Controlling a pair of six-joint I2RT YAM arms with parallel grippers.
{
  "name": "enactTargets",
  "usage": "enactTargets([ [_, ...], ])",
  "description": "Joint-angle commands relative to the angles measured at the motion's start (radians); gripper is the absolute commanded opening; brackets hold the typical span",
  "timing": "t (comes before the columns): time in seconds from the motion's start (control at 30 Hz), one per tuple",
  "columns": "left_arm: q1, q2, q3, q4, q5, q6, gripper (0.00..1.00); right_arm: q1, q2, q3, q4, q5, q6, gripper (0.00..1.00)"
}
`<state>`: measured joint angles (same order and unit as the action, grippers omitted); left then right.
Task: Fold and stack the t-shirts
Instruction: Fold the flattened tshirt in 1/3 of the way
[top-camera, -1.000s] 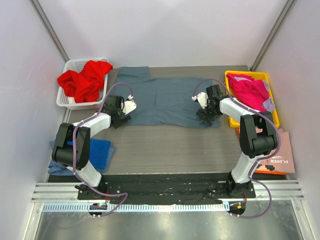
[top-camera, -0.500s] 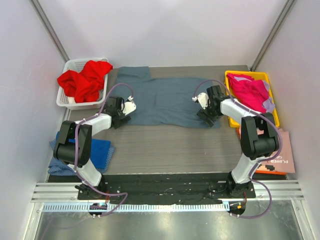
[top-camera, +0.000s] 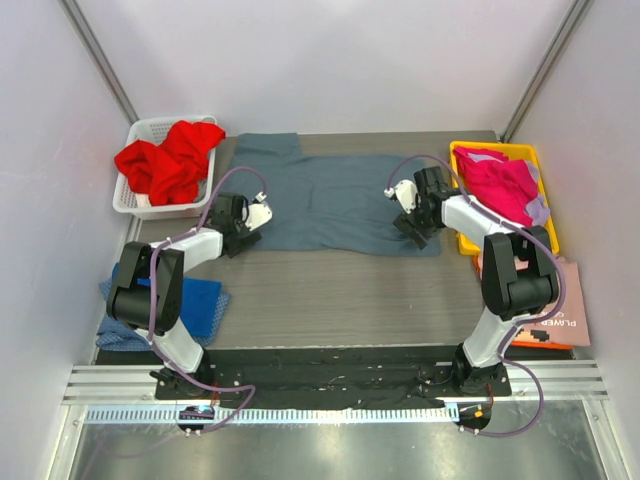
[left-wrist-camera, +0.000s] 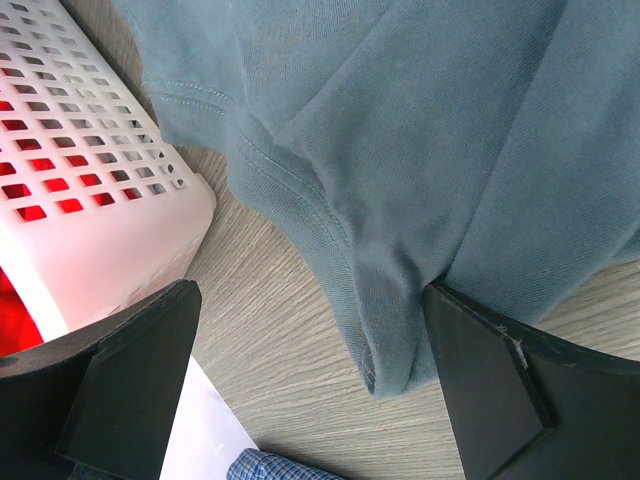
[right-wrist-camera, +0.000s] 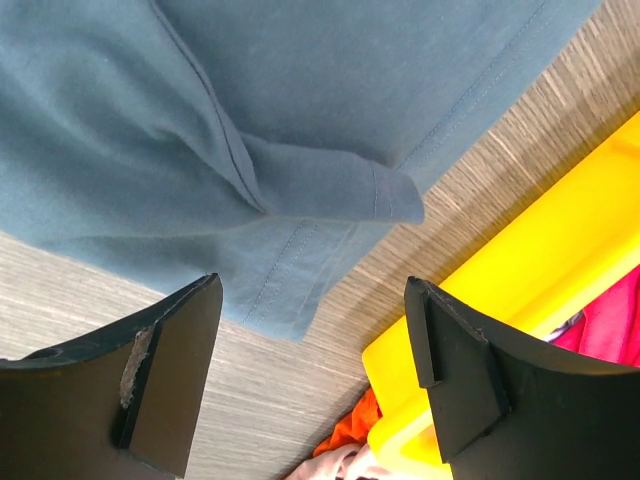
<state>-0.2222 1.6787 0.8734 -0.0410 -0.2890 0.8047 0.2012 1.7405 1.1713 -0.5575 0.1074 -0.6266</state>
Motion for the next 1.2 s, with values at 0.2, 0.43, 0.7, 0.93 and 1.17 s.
enactTargets([
  [0.2,0.006,-0.025,-0.056,-0.023,0.016,-0.001,1.00,0.003,0.068,-0.015,0.090,0.018,-0.007,0.80],
  [0.43,0.006,-0.073,-0.079,-0.048,0.030,-0.009,1.00,0.001,0.077,-0.108,0.136,0.052,-0.033,0.80],
  [0.7,0.007,-0.128,-0.142,-0.056,0.031,0.005,1.00,-0.006,-0.005,-0.240,0.143,0.075,-0.061,0.80],
  [0.93,0.004,-0.165,-0.189,-0.056,0.036,0.002,1.00,-0.011,-0.110,-0.324,0.125,0.123,-0.093,0.80],
  [1.17,-0.016,-0.214,-0.247,-0.066,0.021,0.004,1.00,-0.011,-0.188,-0.377,0.077,0.124,-0.101,0.80],
])
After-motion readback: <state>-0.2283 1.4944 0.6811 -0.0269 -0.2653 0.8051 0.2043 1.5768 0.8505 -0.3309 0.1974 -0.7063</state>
